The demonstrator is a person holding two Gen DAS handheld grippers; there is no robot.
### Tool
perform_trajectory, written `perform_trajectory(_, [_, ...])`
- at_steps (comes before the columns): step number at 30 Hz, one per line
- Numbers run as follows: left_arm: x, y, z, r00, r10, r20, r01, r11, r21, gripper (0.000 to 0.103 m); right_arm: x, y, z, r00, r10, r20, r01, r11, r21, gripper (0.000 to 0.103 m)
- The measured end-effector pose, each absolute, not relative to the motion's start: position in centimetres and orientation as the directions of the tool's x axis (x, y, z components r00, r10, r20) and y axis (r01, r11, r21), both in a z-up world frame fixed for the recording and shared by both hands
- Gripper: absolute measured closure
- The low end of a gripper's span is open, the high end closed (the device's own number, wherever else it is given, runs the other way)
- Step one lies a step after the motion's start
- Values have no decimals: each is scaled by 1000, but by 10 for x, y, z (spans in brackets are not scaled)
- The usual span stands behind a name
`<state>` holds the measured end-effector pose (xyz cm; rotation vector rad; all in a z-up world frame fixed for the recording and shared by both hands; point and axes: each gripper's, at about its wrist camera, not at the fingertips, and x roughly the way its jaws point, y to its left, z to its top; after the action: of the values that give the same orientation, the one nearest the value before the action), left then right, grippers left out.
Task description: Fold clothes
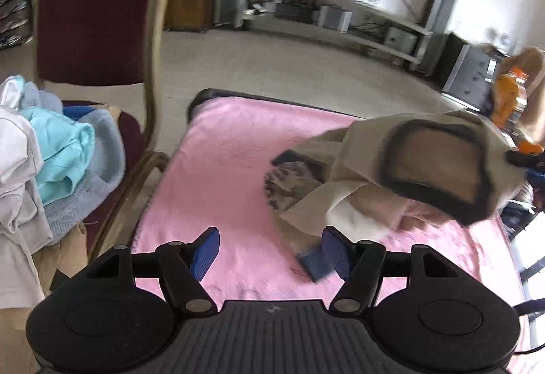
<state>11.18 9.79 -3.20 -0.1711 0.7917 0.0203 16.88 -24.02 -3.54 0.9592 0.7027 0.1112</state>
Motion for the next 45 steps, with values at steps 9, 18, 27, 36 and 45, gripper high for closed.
perform_trajectory(9, [84,58,-53,650,-108,-752,32,993,-116,37,90,-383,-41,742,203,-639,444,566,695,85])
perform_trajectory(18, [103,35,-107,505,-140,-852,-70,977,-202,53,89,-420,-125,718,225,-659,463,552,694,51])
perform_trajectory(27, [122,16,-148,424,-276,-862,-229,889,-397,61,97,-415,-130,748,299,-593,375,547,748,51])
perform_trajectory(36, [125,18,-163,489,-287,-823,-366,789,-493,81,94,-414,-130,756,323,-569,351,534,769,49])
perform_trajectory(45, [130,7,-159,509,-246,-825,-359,810,-463,103,98,-410,-131,746,321,-584,347,562,751,48])
